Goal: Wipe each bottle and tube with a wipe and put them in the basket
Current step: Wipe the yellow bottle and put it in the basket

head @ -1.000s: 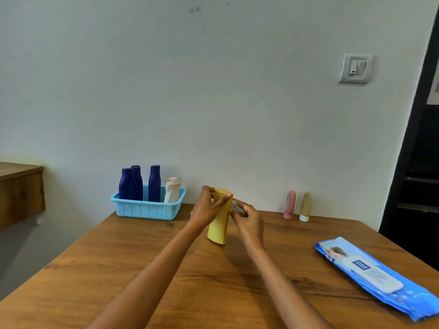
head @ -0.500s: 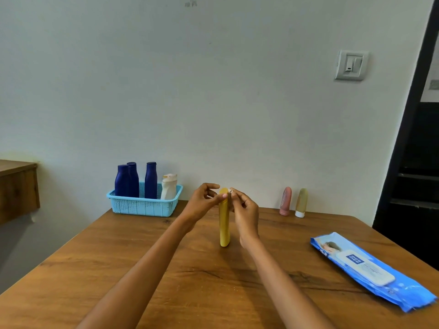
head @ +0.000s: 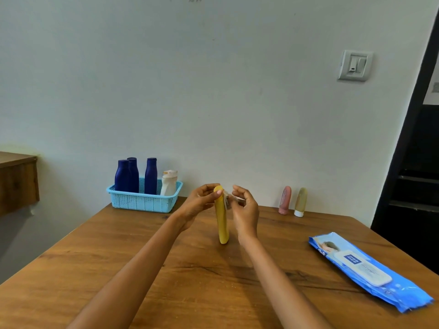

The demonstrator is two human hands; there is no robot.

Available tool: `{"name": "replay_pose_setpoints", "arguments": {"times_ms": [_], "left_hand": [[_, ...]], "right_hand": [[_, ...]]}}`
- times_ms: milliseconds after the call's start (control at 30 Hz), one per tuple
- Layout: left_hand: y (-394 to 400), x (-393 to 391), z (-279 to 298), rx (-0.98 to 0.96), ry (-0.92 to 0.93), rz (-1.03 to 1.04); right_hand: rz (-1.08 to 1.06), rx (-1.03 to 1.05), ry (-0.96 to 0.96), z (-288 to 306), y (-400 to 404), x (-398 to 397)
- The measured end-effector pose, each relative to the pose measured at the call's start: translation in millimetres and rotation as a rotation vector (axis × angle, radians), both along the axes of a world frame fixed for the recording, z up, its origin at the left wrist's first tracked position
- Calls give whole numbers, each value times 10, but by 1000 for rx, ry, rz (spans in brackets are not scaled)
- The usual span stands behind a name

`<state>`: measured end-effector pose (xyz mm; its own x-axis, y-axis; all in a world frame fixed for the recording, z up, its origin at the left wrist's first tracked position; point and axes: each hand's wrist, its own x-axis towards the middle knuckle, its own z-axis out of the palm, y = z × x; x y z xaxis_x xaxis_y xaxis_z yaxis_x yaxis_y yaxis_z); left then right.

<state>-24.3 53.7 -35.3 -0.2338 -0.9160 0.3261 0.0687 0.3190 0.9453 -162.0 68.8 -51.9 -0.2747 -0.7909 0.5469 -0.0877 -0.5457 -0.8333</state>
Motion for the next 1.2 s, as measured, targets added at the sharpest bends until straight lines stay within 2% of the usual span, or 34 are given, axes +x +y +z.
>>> {"name": "replay_pose_setpoints", "arguments": {"times_ms": [100, 233, 433, 500, 633, 800, 867, 967, 1067, 1200], "left_hand": [[19, -23, 9, -17, -17, -29], [40, 9, 35, -4, -12, -46], [66, 34, 51, 3, -21, -85], [71, 38, 52, 8, -21, -98], [52, 64, 34, 22, 5, -104], [21, 102, -11, 30, 45, -38], [8, 116, -25, 45, 57, -3], [-19, 130, -52, 63, 61, 33], [-37, 102, -50, 62, 51, 51], [-29, 17, -2, 62, 19, 87]], "right_hand": [[39, -54, -25, 85, 49, 11], [78, -88, 72, 114, 68, 31], [-35, 144, 121, 42, -17, -63], [-62, 165, 111, 70, -9, -42], [-31, 37, 78, 249, 52, 82], [-56, -34, 209, 106, 67, 157], [-103, 61, 311, -36, 38, 111], [-194, 334, 430, -129, 4, 32], [-177, 383, 394, -83, -10, 30], [-114, 210, 203, 144, 24, 106]]}}
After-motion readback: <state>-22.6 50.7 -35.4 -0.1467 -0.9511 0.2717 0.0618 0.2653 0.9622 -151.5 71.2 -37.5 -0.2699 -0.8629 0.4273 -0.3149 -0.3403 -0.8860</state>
